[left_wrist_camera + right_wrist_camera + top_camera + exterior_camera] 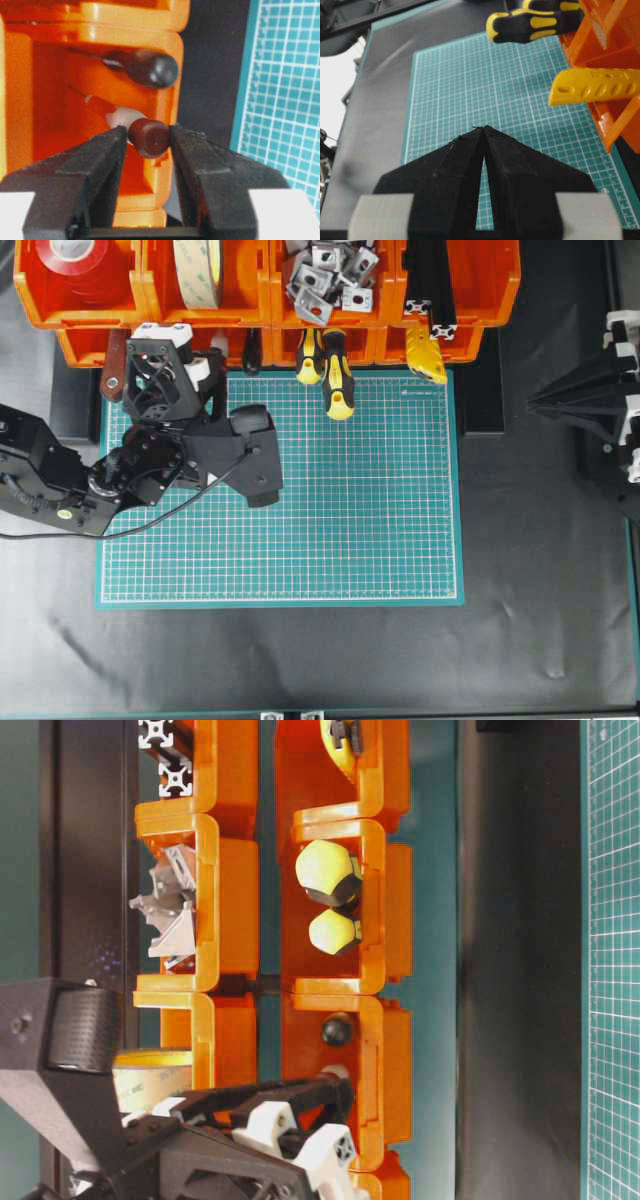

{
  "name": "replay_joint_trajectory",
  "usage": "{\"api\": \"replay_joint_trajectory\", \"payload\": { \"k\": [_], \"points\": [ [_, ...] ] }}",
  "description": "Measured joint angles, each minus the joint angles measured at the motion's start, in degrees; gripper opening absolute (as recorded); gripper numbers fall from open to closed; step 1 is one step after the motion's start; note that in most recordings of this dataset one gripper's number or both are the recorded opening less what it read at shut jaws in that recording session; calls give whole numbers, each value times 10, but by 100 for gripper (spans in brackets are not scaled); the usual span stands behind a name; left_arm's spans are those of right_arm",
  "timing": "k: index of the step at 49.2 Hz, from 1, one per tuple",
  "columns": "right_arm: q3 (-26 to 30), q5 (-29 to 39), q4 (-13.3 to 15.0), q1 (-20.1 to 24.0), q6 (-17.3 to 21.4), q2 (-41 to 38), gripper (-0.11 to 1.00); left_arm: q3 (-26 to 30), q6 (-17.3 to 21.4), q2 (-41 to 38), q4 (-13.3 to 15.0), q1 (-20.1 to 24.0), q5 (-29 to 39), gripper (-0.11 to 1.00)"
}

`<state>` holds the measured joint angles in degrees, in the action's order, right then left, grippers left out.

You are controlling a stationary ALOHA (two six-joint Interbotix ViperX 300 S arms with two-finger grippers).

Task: Pick red screwdriver from container rack with left arm.
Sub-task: 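Pull the red screwdriver out of the rack slot toward the front, then carry the held red screwdriver back over the mat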

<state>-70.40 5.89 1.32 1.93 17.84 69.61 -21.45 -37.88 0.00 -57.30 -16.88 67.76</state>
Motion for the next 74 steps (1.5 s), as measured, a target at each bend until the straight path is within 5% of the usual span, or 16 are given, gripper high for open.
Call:
{"api": "replay_joint_trajectory", "payload": {
  "k": [23,44,56,74],
  "points": [
    [-1,0,1,0,3,1,0,27,3,0,4,-29,36,28],
    [-1,0,0,0,3,15,0,140,64,0,4,-148,139,26],
    [-1,0,1,0,3,19,0,202,68,-6,4,-215,171,26],
    [-1,0,0,-7,10,27,0,221,56,-27,4,-289,175,26]
  ]
}}
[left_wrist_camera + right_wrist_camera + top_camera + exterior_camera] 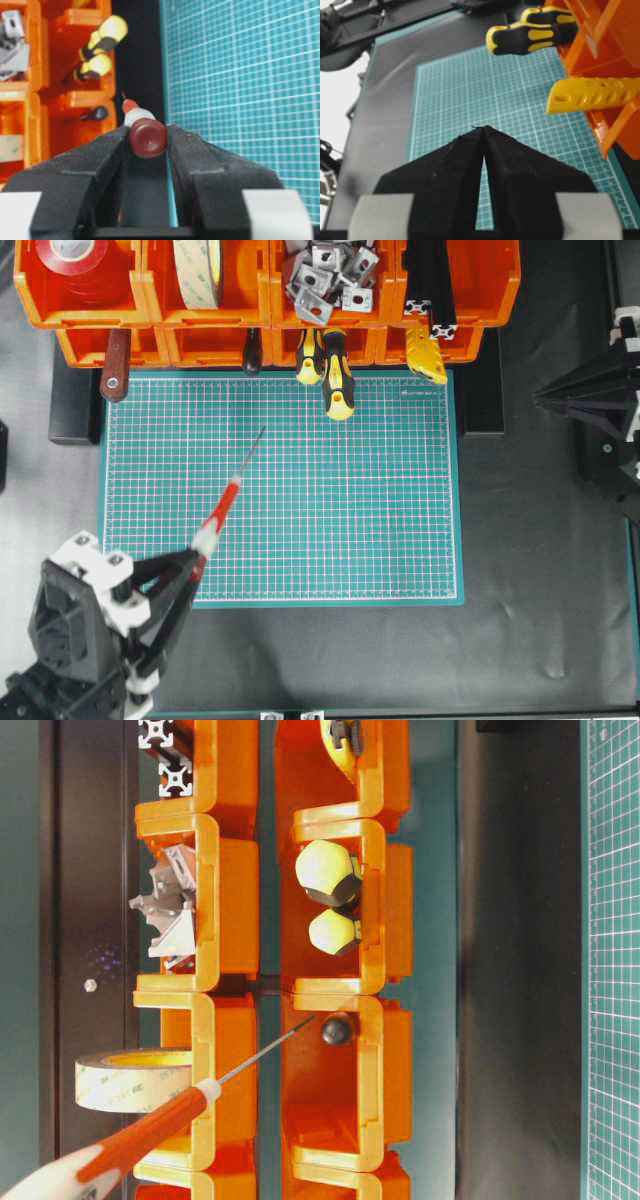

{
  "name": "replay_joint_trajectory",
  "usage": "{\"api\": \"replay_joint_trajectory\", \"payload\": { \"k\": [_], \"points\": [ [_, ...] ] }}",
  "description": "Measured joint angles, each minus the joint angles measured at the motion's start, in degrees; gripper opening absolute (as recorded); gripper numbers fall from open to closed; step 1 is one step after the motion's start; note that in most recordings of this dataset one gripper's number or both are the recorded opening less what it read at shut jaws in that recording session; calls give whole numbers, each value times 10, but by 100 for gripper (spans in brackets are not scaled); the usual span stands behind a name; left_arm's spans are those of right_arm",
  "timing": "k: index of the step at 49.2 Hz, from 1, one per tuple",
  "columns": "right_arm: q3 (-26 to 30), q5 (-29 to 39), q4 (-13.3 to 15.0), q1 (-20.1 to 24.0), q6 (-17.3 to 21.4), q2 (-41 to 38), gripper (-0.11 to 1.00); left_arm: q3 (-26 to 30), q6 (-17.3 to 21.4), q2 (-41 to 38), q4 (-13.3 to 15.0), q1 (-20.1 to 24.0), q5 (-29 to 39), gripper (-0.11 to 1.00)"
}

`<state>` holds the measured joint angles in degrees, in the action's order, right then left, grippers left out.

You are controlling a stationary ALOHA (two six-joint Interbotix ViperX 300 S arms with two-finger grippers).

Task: Pick red screwdriver from container rack with left arm.
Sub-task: 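Carry the held red screwdriver back over the mat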

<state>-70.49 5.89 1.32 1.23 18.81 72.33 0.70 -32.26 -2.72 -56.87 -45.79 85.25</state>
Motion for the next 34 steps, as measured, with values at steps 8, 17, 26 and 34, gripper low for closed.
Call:
{"api": "replay_joint_trajectory", "payload": {
  "k": [8,17,26,34],
  "points": [
    [0,-10,-9,0,12,4,0,0,-1,-5,0,5,-37,25],
    [6,-26,-10,0,13,11,0,-60,-9,-6,0,28,-126,25],
    [15,-17,-11,0,14,26,0,-116,-27,-6,0,75,-222,26],
    [21,6,-11,0,14,33,0,-163,-42,-6,0,107,-295,26]
  ]
}}
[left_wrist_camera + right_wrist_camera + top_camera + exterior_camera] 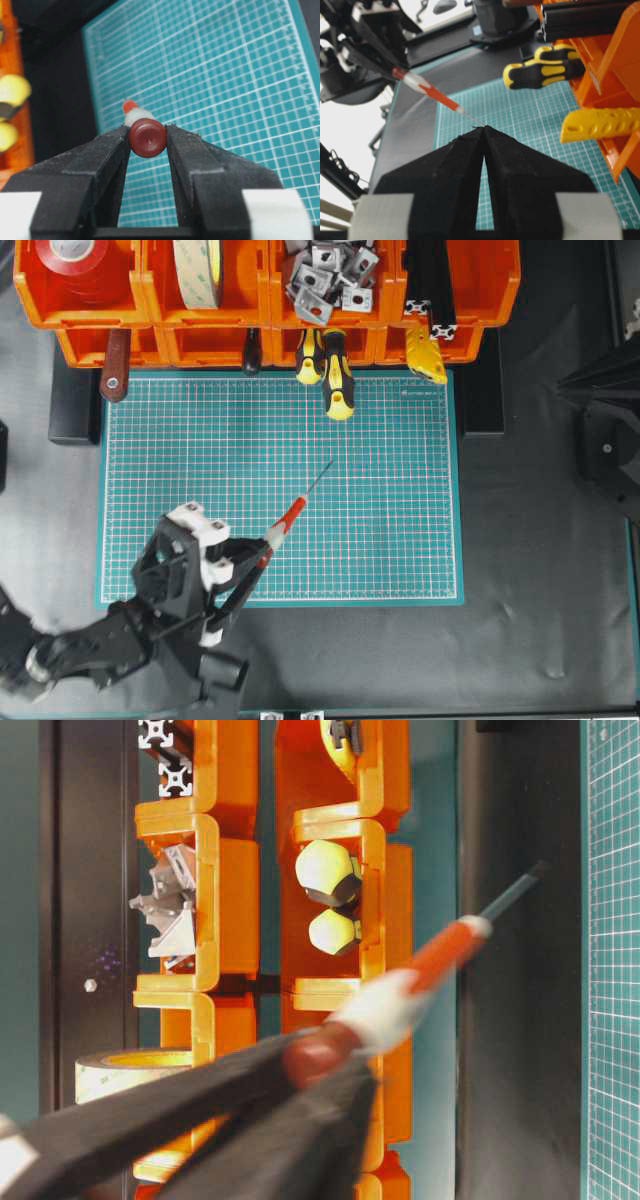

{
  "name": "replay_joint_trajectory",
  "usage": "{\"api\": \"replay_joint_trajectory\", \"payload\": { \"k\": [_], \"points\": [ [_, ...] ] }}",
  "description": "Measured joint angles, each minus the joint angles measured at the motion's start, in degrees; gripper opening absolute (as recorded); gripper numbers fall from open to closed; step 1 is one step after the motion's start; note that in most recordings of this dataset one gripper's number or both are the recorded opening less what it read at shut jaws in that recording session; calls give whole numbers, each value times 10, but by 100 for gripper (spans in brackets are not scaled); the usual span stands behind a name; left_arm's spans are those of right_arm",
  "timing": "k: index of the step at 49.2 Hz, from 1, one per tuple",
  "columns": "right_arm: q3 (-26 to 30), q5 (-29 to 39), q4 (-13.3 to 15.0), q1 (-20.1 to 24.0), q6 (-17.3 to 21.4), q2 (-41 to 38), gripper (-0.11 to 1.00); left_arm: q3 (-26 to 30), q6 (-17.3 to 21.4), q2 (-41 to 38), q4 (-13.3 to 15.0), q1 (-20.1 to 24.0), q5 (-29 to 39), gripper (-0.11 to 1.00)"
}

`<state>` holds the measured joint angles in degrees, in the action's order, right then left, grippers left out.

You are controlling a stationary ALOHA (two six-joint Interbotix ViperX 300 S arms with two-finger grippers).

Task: Pick red screwdriver from container rack with left arm.
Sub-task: 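Carry the held red screwdriver back over the mat, then hold the red screwdriver above the mat with the left gripper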

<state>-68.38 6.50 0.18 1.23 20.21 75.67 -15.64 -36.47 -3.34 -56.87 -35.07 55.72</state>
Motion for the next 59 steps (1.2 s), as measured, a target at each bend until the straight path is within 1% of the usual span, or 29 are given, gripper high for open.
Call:
{"api": "replay_joint_trajectory", "payload": {
  "k": [7,13,21,30,49,59],
  "points": [
    [1,3,-4,0,0,3,0,-40,-11,0,-1,40,-66,26],
    [3,3,-5,1,0,4,0,-58,-17,0,0,69,-91,25],
    [5,3,-5,0,0,8,0,-64,-17,0,0,82,-112,26],
    [6,3,-5,1,0,9,0,-83,-17,0,0,100,-162,26],
    [6,9,-5,0,1,8,0,-84,-20,0,-1,104,-165,26],
    [6,10,-5,0,0,9,0,-90,-44,0,-1,106,-164,25]
  ]
}}
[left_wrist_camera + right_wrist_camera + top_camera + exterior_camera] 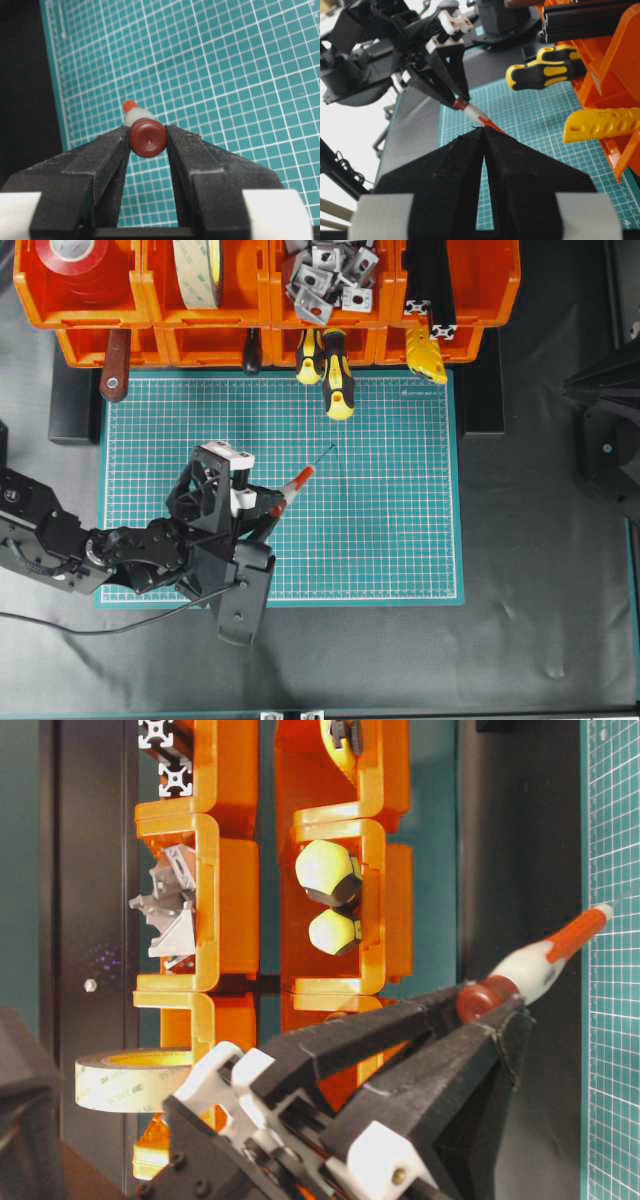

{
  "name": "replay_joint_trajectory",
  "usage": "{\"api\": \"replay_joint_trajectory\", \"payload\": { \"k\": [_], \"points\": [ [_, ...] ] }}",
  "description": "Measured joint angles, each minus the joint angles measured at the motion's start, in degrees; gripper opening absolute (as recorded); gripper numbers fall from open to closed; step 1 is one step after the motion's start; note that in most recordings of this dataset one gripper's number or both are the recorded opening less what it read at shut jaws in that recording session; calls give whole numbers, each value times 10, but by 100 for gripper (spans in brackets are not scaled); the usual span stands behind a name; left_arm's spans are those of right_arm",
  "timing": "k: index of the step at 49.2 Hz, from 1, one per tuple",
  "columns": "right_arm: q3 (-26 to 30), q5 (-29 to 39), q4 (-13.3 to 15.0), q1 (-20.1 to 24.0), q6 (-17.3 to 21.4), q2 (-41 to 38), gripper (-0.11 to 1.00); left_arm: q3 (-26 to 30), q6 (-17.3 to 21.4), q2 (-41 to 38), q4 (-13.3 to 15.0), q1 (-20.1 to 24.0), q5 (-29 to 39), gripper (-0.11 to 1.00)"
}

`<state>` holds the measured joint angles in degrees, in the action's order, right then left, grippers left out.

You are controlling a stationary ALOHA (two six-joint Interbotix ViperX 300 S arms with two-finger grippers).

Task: Pick red screwdriver from container rack with left arm.
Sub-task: 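Hold the red screwdriver above the mat with the left gripper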

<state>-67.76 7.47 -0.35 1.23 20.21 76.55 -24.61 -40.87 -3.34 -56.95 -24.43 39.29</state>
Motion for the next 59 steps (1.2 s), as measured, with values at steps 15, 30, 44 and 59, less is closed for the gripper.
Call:
{"api": "replay_joint_trajectory", "payload": {
  "k": [15,30,44,59],
  "points": [
    [0,18,0,0,1,0,0,-20,-44,2,0,7,-27,82],
    [0,21,0,0,0,-1,0,-47,-149,29,1,7,-83,84],
    [0,21,0,0,-1,0,0,-77,-174,134,1,4,-86,84],
    [0,-20,11,0,-8,-1,0,-142,-199,353,1,-24,-86,82]
  ]
}}
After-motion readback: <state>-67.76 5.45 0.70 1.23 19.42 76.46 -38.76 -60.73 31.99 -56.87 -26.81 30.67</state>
